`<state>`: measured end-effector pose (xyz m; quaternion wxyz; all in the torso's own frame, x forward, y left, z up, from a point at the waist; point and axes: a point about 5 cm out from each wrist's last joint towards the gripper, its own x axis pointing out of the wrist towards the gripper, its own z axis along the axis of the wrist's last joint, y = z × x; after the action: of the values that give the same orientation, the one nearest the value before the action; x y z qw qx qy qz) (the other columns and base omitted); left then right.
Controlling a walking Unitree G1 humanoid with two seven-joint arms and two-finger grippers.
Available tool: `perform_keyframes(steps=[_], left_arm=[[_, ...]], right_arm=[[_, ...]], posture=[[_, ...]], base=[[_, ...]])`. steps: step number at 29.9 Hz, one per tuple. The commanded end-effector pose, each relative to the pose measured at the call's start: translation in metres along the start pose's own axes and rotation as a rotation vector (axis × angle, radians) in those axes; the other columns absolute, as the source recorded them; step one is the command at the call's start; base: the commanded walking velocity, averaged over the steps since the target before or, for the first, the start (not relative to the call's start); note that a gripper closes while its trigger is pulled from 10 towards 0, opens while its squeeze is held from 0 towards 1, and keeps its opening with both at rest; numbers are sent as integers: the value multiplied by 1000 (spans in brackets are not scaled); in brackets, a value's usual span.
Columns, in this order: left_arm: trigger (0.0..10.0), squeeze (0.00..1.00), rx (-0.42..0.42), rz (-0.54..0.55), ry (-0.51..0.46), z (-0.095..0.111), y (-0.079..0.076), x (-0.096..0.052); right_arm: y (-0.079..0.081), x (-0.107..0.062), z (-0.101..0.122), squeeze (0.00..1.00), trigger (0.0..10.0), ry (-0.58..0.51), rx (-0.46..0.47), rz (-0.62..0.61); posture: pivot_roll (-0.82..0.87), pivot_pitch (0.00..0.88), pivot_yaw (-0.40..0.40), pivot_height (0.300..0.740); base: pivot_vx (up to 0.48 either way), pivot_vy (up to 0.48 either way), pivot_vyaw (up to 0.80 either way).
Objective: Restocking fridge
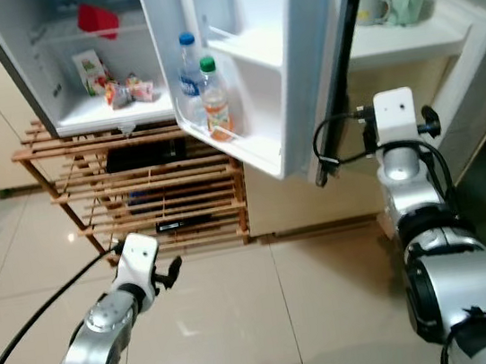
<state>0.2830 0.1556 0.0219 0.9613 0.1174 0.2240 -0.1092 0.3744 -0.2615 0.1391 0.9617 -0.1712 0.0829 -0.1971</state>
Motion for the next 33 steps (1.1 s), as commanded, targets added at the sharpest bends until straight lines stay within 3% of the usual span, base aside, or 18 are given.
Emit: perform_keyframes(steps=[1, 5, 6, 11, 13, 15, 20, 21, 22, 23, 24, 25, 26, 28, 30, 31, 33], left_arm=[[10000, 0, 2, 9, 11, -3, 1, 0], [10000, 0, 4, 5, 9, -4, 0, 0], [10000, 0, 6, 9, 15, -6, 1, 0], [10000, 0, 4, 10, 26, -8, 2, 0], [10000, 0, 4, -12, 43, -12, -2, -1], [10000, 0, 4, -18, 45, -12, -4, -1], [10000, 0, 18, -43, 44, -11, -6, 1], [10000, 0, 19, -48, 48, -12, -6, 1], [10000, 0, 19, -48, 48, -12, -6, 1], [10000, 0, 20, -54, 55, -12, -7, 0], [10000, 0, 20, -54, 55, -12, -7, 0], [10000, 0, 16, -70, 67, -15, -10, -1], [10000, 0, 16, -70, 67, -15, -10, -1], [10000, 0, 14, -89, 88, -21, -14, -4], [10000, 0, 15, -95, 95, -23, -15, -5], [10000, 0, 27, -127, 124, -30, -20, -7], [10000, 0, 36, -149, 139, -33, -23, -8]], right_arm=[[1, 2, 7, 0, 10000, -2, 33, 2], [14, 3, 25, 0, 10000, -43, 92, 67], [21, 3, 32, 0, 10000, -74, 141, 102], [29, 0, 38, 0, 10000, -110, 211, 149], [43, -5, 38, 0, 10000, -129, 226, 221], [45, -6, 39, 0, 10000, -133, 233, 234], [76, -19, 49, 0, 10000, -199, 347, 419], [92, -30, 53, 0, 10000, -238, 365, 560], [92, -30, 53, 0, 10000, -238, 365, 560], [106, -44, 54, 0, 10000, -266, 391, 706], [106, -44, 54, 0, 10000, -266, 391, 706], [123, -79, 46, 0, 10000, -266, 425, 973], [123, -79, 46, 0, 10000, -266, 425, 973], [122, -108, 22, 0, 10000, -196, 398, 1126], [121, -115, 15, 0, 10000, -171, 386, 1158], [110, -128, -13, 0, 10000, -60, 371, 1229], [104, -134, -24, 0, 10000, -12, 366, 1254]], posture=[[-48, 0, -16, 740], [-37, 0, -19, 740], [-32, 0, -24, 740], [-30, 0, -26, 740], [-52, 0, -5, 740], [-52, 0, -5, 740], [-67, 0, -1, 740], [-67, 0, -5, 740], [-67, 0, -5, 740], [-66, 0, -8, 740], [-66, 0, -8, 740], [-66, 0, -10, 740], [-66, 0, -10, 740], [-76, 0, -5, 740], [-77, 0, -4, 740], [-93, 0, 5, 740], [-97, 0, 9, 740]], base=[[0, 0, 0], [0, 0, 0], [0, 0, 0], [0, 0, 0], [0, 0, 0], [0, 0, 0], [0, 0, 0], [0, 0, 0], [0, 0, 0], [0, 0, 0], [0, 0, 0], [0, 0, 0], [0, 0, 0], [0, 0, 0], [0, 0, 0], [0, 0, 0], [0, 0, 0]])
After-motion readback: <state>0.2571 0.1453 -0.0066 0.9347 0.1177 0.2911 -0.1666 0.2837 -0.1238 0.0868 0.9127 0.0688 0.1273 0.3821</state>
